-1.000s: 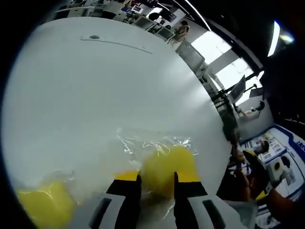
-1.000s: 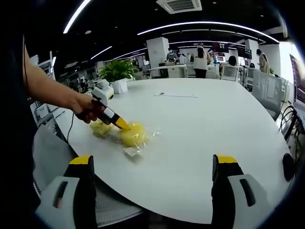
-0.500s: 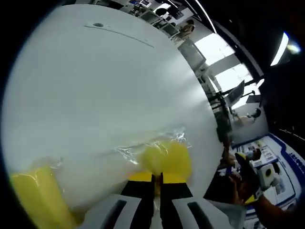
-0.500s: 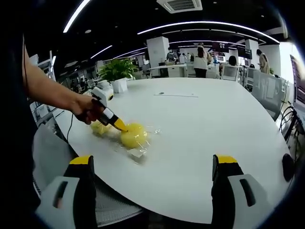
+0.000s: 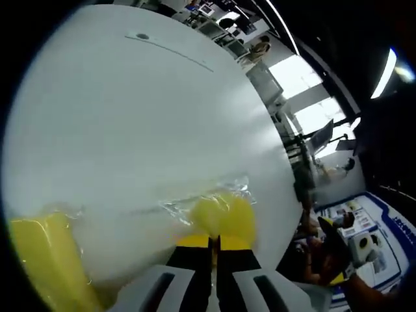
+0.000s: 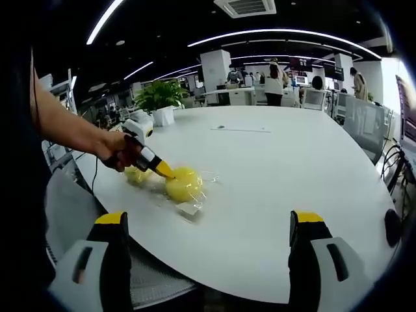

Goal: Compare the silicone blocks by pressing each to a similar depth, holding the contact briefly, and releasing to observe deformation and rebound differences across the visible hardness samples.

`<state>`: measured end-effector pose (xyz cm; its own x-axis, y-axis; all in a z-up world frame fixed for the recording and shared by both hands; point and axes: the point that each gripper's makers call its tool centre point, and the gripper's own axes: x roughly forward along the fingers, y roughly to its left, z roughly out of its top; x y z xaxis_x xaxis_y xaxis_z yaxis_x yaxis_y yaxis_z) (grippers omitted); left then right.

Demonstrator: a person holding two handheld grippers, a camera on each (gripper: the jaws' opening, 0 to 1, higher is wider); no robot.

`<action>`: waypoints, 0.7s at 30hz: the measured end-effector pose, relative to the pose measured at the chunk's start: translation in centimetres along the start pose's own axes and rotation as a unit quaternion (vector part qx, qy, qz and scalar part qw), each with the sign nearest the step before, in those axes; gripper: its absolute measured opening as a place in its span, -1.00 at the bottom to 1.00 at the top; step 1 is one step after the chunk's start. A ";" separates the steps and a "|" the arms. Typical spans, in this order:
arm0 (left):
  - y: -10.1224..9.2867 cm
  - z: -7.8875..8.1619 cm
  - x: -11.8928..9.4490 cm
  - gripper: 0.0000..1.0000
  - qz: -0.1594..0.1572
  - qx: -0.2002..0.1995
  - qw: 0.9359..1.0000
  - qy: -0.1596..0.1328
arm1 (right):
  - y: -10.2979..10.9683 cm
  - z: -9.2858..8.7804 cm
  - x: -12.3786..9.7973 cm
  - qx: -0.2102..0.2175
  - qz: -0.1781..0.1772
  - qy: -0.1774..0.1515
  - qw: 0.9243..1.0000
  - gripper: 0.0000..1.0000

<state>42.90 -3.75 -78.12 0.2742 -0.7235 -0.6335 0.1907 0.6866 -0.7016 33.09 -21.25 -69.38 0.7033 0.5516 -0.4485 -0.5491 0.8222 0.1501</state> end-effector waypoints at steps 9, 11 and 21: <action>-0.6 1.0 -0.7 -1.00 -0.001 0.052 0.998 -0.037 | 0.0 0.0 -0.1 -0.001 -0.001 -0.001 1.000 0.93; -0.8 1.2 -0.9 -1.00 0.001 0.064 0.997 -0.042 | 0.1 0.0 -0.1 0.000 -0.001 -0.001 1.000 0.93; -0.7 2.1 -2.0 -1.00 0.013 0.125 0.989 -0.071 | 0.1 0.2 0.1 0.000 -0.001 -0.001 1.000 0.93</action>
<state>44.20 -2.66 -75.64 0.4092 -0.6998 -0.5856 0.4044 0.7144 -0.5710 33.20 -21.08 -69.18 0.7055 0.5503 -0.4467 -0.5479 0.8232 0.1487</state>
